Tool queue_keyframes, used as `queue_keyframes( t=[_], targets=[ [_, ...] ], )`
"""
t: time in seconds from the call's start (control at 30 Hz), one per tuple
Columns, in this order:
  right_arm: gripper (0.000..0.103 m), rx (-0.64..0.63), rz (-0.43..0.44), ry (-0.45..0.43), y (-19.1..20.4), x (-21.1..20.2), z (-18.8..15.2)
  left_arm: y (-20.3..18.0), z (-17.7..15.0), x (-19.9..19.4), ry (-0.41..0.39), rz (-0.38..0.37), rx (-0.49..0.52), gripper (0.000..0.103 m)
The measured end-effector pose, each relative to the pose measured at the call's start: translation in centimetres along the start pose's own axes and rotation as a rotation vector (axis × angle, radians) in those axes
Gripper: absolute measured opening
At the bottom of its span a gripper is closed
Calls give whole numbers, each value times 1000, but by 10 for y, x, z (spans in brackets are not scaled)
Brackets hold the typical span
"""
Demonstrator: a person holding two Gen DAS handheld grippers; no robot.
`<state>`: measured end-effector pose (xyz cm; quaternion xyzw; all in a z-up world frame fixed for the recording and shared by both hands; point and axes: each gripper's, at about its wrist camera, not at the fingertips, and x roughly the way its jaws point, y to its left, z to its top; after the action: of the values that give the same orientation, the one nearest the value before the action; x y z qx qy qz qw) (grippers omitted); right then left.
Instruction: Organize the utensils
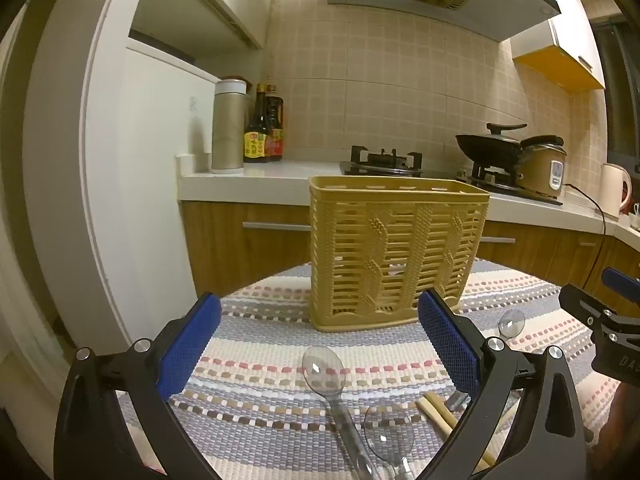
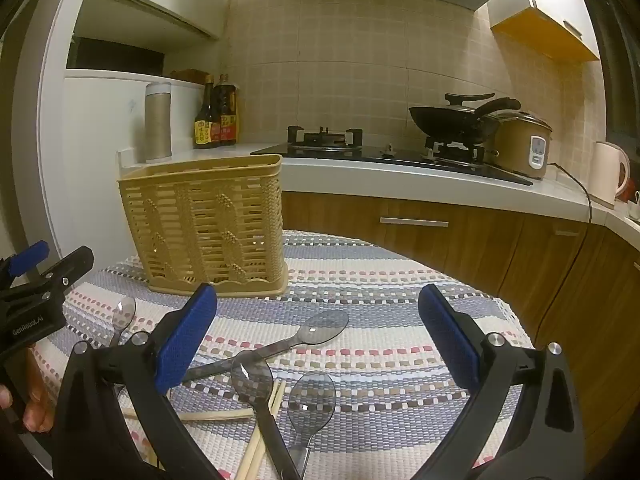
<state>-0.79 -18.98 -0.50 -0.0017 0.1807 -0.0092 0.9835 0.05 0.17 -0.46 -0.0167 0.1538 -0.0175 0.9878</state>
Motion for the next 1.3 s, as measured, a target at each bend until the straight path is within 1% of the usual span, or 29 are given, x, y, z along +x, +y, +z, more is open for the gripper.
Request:
queue_keyframes(
  t=[1.3],
  targets=[
    [96, -14, -2, -1, 4, 0, 0, 1, 0, 4, 33, -21, -9, 96]
  ],
)
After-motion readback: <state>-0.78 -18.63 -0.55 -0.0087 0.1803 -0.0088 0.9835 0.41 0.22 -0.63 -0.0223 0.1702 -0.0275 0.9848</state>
